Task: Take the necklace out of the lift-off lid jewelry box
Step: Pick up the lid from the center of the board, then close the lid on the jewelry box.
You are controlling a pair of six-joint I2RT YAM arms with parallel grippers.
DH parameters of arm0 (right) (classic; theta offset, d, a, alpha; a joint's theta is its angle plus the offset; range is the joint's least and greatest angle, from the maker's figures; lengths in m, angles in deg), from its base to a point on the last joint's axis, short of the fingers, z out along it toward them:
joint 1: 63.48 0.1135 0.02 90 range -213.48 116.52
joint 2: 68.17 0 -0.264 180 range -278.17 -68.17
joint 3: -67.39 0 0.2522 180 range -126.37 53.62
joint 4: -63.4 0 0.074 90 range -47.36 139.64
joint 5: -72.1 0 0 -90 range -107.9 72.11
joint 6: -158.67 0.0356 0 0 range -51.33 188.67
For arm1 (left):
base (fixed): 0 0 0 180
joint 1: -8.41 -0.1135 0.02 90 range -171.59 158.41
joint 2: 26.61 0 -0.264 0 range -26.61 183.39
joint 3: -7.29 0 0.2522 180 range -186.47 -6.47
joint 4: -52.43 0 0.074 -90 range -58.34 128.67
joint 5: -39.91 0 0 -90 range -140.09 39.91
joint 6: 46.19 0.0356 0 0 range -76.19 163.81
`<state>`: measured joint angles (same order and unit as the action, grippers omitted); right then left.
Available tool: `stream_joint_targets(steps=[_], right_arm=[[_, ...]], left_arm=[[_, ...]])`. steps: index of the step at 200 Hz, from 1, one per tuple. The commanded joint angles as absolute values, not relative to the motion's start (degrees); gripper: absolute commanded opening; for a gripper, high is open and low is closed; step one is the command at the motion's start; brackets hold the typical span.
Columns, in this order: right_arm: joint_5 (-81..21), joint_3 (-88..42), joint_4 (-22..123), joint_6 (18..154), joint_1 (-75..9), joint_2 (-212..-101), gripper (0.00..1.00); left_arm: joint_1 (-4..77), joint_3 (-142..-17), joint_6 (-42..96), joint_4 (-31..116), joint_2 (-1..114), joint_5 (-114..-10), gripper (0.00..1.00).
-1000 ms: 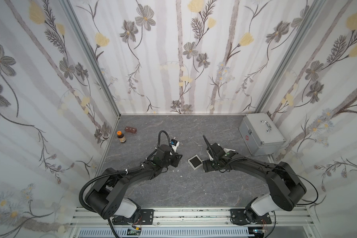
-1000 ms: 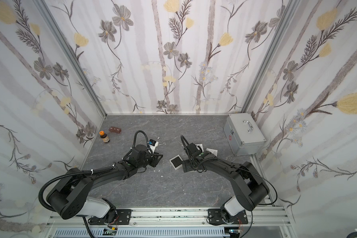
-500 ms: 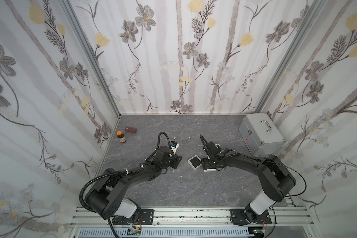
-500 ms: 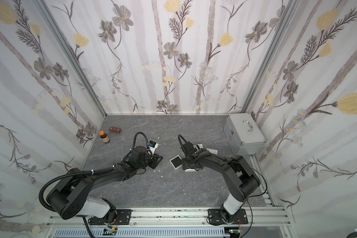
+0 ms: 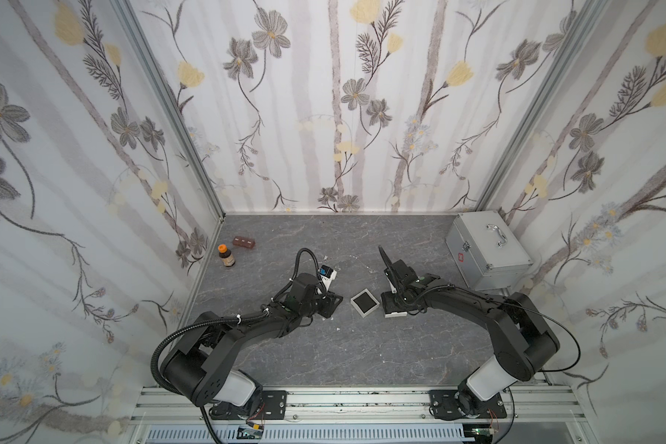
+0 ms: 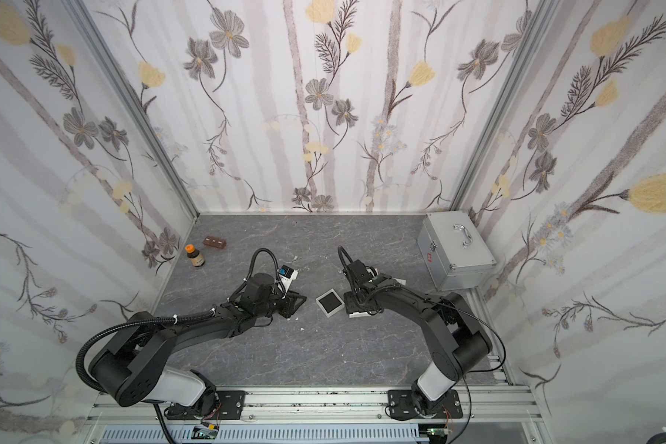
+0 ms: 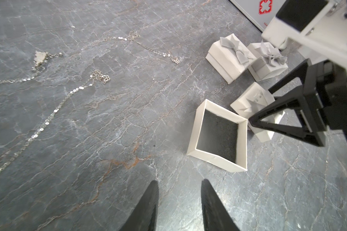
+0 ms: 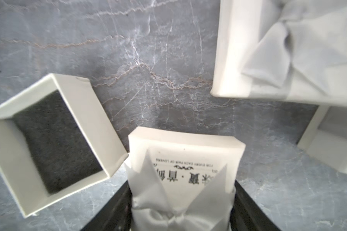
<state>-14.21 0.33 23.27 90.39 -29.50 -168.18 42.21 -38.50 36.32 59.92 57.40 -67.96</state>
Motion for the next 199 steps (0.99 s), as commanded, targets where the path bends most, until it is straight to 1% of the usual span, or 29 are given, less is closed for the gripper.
stream_joint_targets(steps=[1,29,61,102,155,199], right_arm=[[-20.43,0.95,25.07,85.94,-31.5,-165.53,0.68],[-28.41,0.0,26.37,80.93,-33.09,-163.53,0.69],[-34.88,-3.27,28.04,74.74,-33.77,-164.94,0.68],[-38.44,-7.45,28.54,69.38,-34.6,-169.74,0.69],[-42.62,-9.61,27.78,66.92,-35.68,-173.78,0.69],[-44.83,-10.15,27.64,67.91,-35.69,-175.95,0.69]], left_arm=[[42.2,-38.39,36.55,61.38,58.0,-71.85,0.39],[42.55,-37.25,36.1,63.43,58.95,-75.74,0.41],[43.42,-36.67,33.9,67.13,61.84,-75.61,0.4],[44.75,-37.34,30.51,71.39,66.9,-71.41,0.32],[46.0,-38.41,30.36,71.54,68.48,-66.52,0.31],[46.55,-40.98,30.71,71.01,70.58,-65.21,0.31]])
